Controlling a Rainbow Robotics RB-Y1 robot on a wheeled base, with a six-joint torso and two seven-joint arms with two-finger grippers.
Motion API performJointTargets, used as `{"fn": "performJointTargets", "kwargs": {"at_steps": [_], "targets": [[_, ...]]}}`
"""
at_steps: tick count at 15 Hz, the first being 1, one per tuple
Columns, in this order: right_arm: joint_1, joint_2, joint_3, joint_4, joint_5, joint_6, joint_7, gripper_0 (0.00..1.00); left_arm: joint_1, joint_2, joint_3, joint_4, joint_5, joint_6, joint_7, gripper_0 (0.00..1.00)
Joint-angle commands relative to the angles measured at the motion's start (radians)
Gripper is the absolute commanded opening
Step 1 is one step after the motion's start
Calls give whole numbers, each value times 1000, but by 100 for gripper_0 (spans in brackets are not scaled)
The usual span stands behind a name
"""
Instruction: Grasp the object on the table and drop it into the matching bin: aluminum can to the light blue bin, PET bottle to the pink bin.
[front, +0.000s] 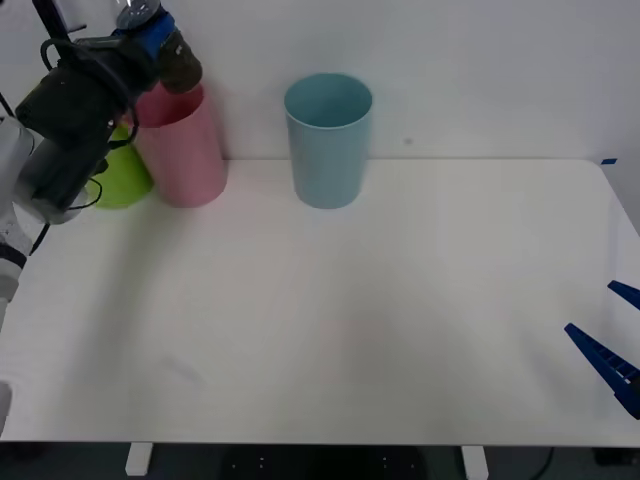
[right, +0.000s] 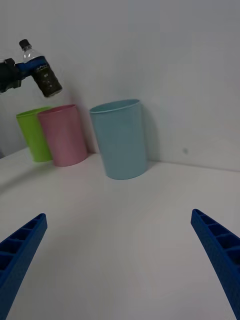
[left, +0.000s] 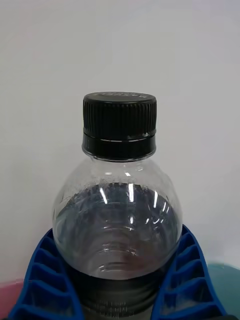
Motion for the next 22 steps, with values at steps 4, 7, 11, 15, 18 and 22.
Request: {"fn": "performJointTargets", "kwargs": {"at_steps": [4, 7, 11, 15, 18, 22], "targets": [[0, 0, 0, 0, 0, 0, 0, 100, -157, 30, 2, 235, -95, -47, -18, 0], [0, 0, 0, 0, 0, 0, 0, 100, -205, 36, 14, 307, -127, -45, -29, 0], [0, 0, 0, 0, 0, 0, 0, 100, -217, 33, 17, 318, -144, -44, -34, 0], [0, 0, 0, 0, 0, 0, 0, 100, -217, 35, 17, 317, -144, -51, -41, 13], [0, 0, 0, 0, 0, 0, 0, 100, -217, 33, 18, 318, -139, -56, -46, 100], [0, 0, 0, 0, 0, 0, 0, 100, -213, 36, 18, 318, -119, -71, -46, 100]]}}
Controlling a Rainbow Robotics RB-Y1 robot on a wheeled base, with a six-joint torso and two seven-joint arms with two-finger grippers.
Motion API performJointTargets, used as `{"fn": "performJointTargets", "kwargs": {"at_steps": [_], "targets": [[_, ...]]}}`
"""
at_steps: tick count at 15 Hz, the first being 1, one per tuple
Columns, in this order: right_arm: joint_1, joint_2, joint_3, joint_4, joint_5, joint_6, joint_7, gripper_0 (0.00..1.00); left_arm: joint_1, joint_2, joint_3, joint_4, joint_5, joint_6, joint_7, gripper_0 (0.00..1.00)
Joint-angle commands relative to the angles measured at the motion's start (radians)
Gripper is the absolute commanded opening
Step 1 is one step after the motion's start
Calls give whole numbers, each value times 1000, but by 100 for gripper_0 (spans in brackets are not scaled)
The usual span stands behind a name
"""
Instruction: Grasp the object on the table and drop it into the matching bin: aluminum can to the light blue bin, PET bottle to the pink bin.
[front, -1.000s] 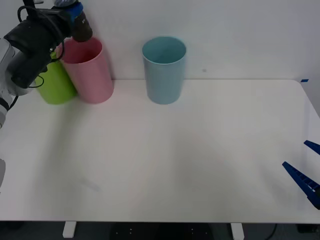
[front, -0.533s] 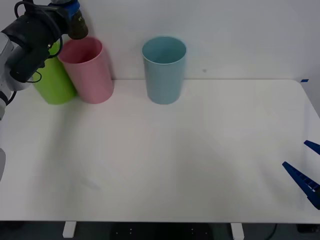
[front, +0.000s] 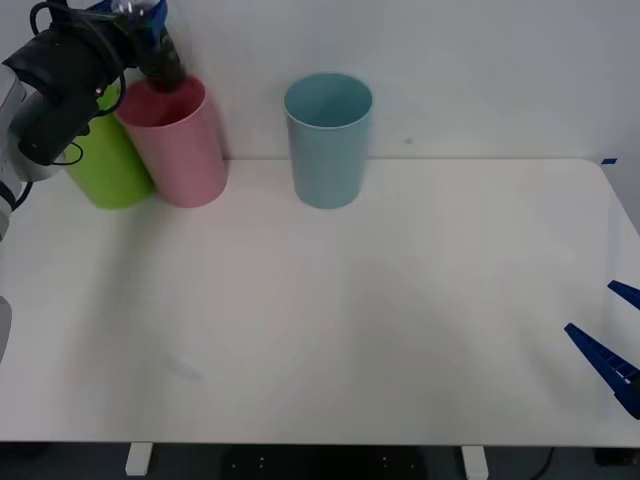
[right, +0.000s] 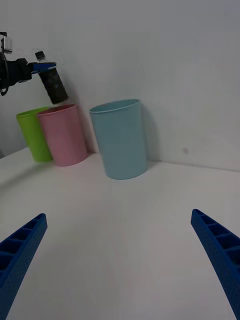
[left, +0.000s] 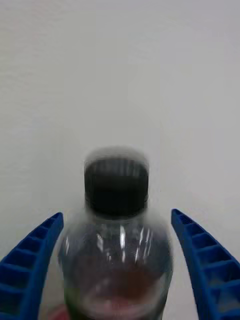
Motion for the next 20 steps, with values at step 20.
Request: {"fn": "performJointTargets", "kwargs": {"at_steps": [20], "targets": [[0, 0, 0, 0, 0, 0, 0, 100, 460, 169, 43, -279, 317, -362, -13, 100]]}}
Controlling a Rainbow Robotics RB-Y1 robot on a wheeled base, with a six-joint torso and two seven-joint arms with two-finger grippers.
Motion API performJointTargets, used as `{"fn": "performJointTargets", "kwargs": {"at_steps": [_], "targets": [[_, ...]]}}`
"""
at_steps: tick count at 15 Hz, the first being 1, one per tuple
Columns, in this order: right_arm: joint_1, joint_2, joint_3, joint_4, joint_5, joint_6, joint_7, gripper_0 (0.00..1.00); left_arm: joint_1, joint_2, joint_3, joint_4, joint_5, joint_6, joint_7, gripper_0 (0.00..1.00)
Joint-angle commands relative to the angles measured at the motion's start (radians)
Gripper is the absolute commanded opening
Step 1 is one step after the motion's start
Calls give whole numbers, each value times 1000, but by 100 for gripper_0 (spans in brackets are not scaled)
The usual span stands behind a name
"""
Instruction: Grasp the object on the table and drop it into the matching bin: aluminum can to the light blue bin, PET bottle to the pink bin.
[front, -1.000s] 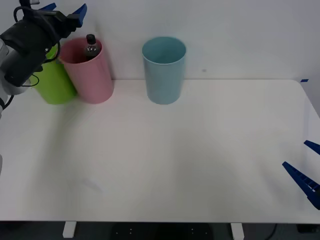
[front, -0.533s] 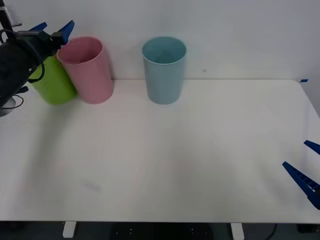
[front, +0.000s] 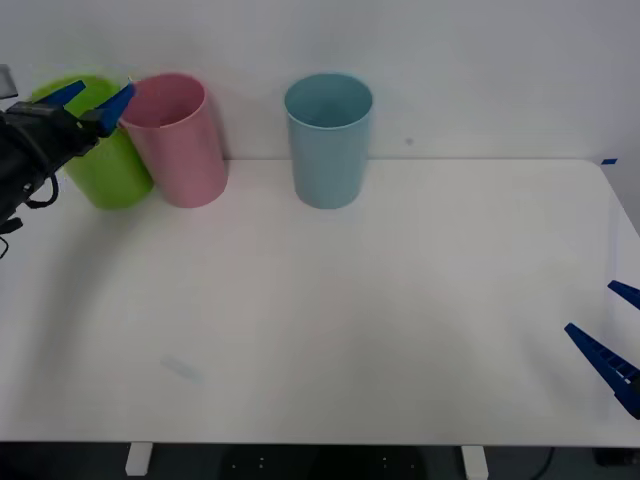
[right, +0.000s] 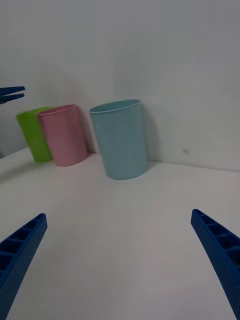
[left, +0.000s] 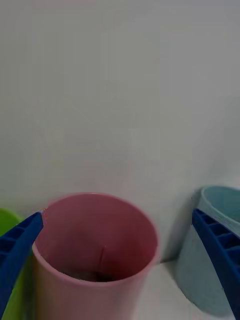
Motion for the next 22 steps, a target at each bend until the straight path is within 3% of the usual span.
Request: {"fn": "performJointTargets", "kwargs": {"at_steps": [1, 4, 12, 18, 22], "targets": [[0, 0, 0, 0, 0, 0, 0, 100, 35, 23, 5, 0, 3, -115, -3, 100], [0, 0, 0, 0, 0, 0, 0, 100, 80, 40, 26, -15, -4, -220, -6, 100], [0, 0, 0, 0, 0, 0, 0, 100, 318, 40, 218, -238, -204, -388, -6, 100], [0, 0, 0, 0, 0, 0, 0, 100, 423, 38, 302, -273, -210, -534, -15, 100], [0, 0, 0, 0, 0, 0, 0, 100, 554, 38, 358, -359, -181, -549, -3, 100]]}}
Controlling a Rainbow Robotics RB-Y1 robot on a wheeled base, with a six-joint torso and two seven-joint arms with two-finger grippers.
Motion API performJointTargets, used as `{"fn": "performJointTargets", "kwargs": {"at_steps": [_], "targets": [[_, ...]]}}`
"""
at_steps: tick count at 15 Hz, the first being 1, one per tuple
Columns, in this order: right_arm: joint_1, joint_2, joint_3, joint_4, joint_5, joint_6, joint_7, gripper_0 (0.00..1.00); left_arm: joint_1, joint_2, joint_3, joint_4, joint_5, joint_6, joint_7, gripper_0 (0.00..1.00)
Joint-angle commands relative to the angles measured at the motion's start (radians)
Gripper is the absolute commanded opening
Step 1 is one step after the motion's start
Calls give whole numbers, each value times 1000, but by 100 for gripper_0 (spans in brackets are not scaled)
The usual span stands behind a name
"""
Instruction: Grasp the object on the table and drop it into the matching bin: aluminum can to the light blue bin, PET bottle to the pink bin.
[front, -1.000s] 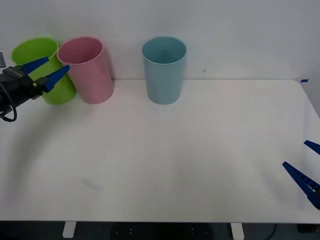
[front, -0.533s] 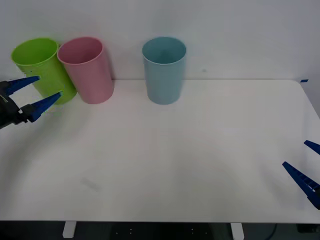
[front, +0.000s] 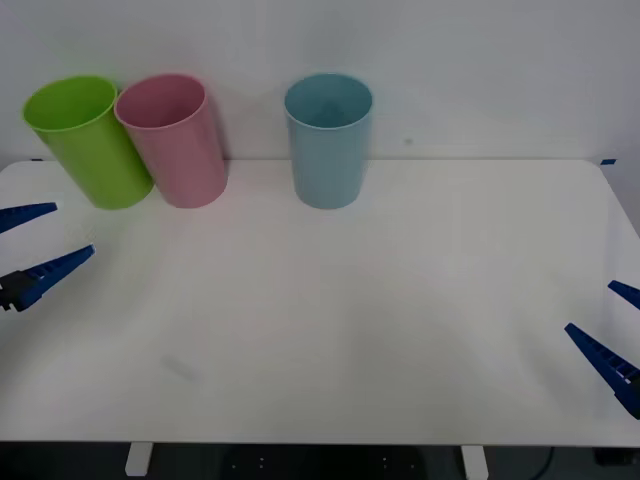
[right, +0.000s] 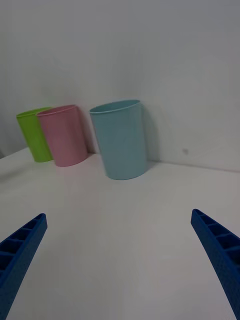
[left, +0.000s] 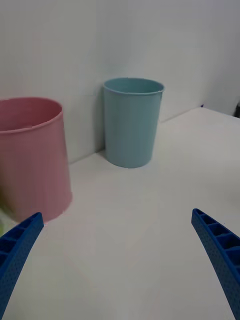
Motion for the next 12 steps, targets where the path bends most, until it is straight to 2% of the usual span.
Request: {"fn": "performJointTargets", "kwargs": {"at_steps": [1, 9, 12], "targets": [[0, 0, 0, 0, 0, 0, 0, 100, 89, 0, 27, -53, 42, -1, 12, 100], [0, 0, 0, 0, 0, 0, 0, 100, 322, 0, 92, -146, 146, -2, 1, 100], [0, 0, 0, 0, 0, 0, 0, 100, 377, 0, 113, -169, 157, -13, -16, 100]]}}
